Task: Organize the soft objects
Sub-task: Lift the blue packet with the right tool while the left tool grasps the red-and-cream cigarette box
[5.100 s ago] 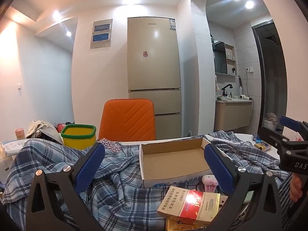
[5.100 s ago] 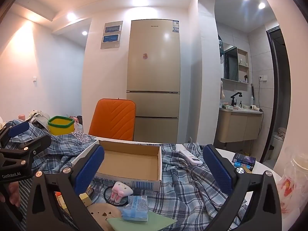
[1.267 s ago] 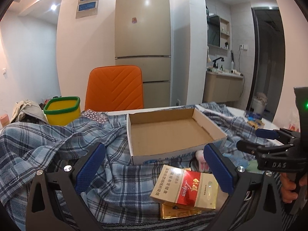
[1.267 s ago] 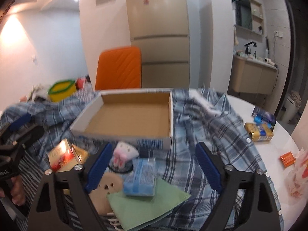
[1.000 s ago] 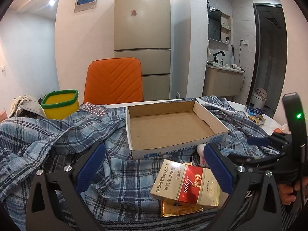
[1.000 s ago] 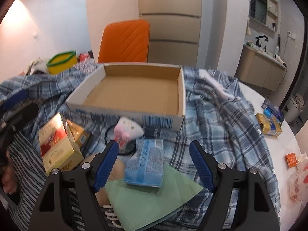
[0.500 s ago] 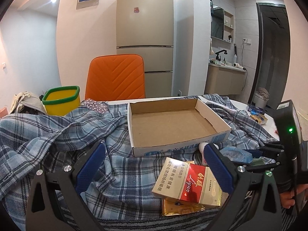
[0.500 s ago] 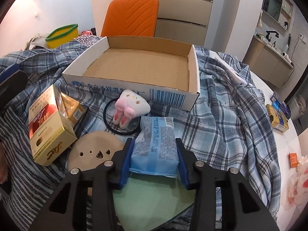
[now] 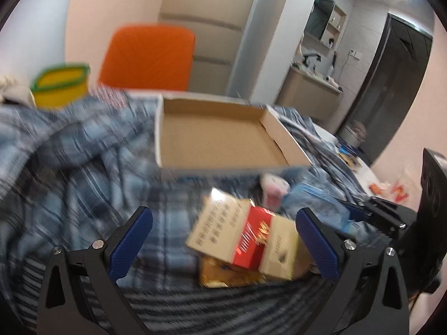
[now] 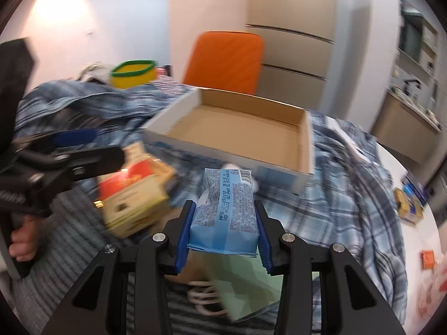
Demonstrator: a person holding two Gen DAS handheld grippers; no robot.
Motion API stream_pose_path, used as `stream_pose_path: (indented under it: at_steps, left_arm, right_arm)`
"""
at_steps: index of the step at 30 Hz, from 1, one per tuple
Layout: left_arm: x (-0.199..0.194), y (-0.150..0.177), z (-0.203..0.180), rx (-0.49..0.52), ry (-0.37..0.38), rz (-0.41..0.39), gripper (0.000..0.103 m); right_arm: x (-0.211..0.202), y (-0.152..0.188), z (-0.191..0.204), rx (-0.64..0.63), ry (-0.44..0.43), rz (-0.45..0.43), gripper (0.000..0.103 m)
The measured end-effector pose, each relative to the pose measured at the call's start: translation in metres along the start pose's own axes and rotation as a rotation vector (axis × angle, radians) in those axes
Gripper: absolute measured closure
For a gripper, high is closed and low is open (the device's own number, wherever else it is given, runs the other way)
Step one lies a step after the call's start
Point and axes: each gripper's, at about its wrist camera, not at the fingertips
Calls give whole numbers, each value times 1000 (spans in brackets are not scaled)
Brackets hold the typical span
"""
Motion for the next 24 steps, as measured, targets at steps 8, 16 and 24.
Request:
stream_pose_path:
  at_steps: [8,16,24]
  left_arm:
    - [7,9,-10,13,37,77,1]
    - [11,6,-3,7,6,72,1]
    - [9,5,-1,-4,1,63,1]
  right_arm:
    - [-7,3,15,0,-127,24,60]
    - [-12,9,33,-41,-244,61,60]
    - [-14,12,33,-10,-354,103,60]
Point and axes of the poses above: each gripper's, at about its wrist camera, not at the fingertips, and x roughly the way its jaws point, z to its left, y to its underside, and after that the axes turned 12 degrees about -z, right-handed
